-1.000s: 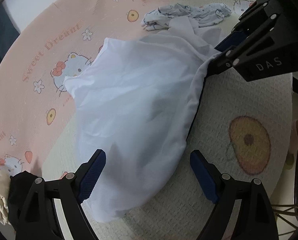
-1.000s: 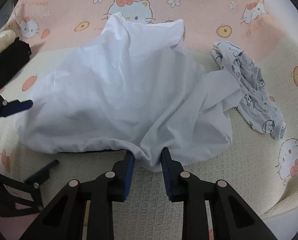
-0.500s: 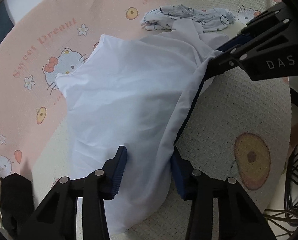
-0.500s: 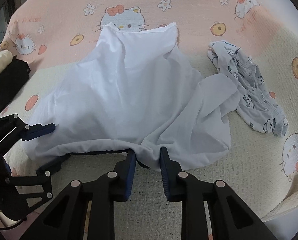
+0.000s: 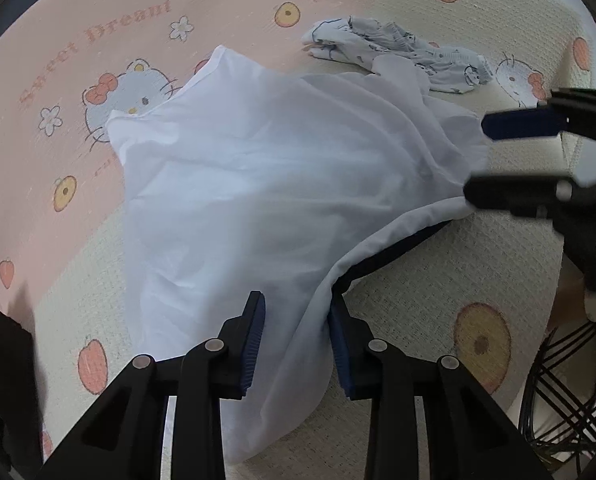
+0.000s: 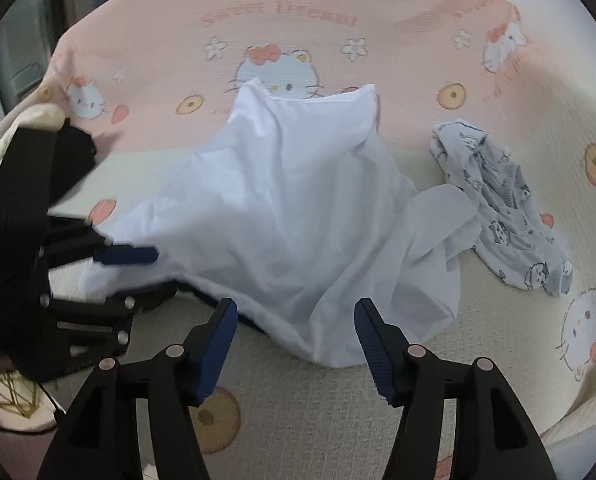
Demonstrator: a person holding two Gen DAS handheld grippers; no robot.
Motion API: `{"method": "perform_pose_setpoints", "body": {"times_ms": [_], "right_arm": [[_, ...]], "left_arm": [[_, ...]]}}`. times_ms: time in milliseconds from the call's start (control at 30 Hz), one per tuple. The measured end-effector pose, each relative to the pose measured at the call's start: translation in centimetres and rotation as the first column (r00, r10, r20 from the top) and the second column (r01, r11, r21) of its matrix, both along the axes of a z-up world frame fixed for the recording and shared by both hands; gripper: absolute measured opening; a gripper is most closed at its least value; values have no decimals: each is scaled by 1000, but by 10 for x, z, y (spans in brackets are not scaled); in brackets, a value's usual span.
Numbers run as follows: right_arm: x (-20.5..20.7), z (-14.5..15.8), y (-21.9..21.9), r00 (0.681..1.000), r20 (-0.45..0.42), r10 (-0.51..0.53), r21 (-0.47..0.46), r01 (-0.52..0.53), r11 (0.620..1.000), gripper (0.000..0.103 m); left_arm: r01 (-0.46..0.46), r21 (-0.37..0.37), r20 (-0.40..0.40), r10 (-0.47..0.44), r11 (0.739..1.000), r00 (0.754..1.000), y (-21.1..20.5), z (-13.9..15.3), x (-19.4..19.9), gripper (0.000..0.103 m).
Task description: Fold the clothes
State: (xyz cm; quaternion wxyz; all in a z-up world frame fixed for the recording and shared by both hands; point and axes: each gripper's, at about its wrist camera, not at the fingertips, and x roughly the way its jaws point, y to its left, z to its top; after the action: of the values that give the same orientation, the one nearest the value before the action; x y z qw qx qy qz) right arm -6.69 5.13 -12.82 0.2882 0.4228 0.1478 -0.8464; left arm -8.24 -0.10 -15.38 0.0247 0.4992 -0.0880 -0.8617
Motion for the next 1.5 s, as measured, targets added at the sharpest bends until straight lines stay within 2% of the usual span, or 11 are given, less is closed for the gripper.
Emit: {"method": "perform_pose_setpoints", "body": {"times_ms": [533,567,600,667,800,1000,1033,1100,1167,1400,1500], "right_arm": [[-16,-27,-38,999,-29,40,142,-35,989,60],[-19,-27,-37,999,-14,29,121,-27,992,54],[-22,-27,-36,1000,4,19,99,-19,995,27],[-34,-26,-29,995,98,-4,30,1,1000,9],[-50,-25,-11,983,171,-71,-40,79,996,9],[-59,-11,3,985,146,-95,-71,106,992,11],[-55,-6,2,990,114,-85,-81,94,992,14],[-46,-1,-3,996,80,-36,-92,44,995,49],[-38,0,-8,998,64,5,-93,1,996,59],[-15,-24,-26,992,60,110,49,-113,992,59],[-16,-35,-26,995,54,81,123,-87,989,58]], "left_arm": [[-18,68,8,18,998,1000,-13,11,-5,29],[-20,72,8,20,997,1000,-14,11,-5,29],[-23,76,7,23,997,1000,-15,11,-5,29],[-31,90,5,30,996,1000,-19,11,-4,29],[-45,136,-5,46,990,999,-27,15,-3,29],[-40,139,-15,43,989,999,-32,19,-7,29],[-37,140,-18,40,989,999,-31,20,-7,29],[-31,138,-28,35,990,999,-31,24,-9,29],[-26,132,-37,31,991,999,-31,27,-12,29],[-29,147,-48,37,989,998,-38,32,-21,29],[-34,161,-39,41,986,998,-42,30,-24,29]]}}
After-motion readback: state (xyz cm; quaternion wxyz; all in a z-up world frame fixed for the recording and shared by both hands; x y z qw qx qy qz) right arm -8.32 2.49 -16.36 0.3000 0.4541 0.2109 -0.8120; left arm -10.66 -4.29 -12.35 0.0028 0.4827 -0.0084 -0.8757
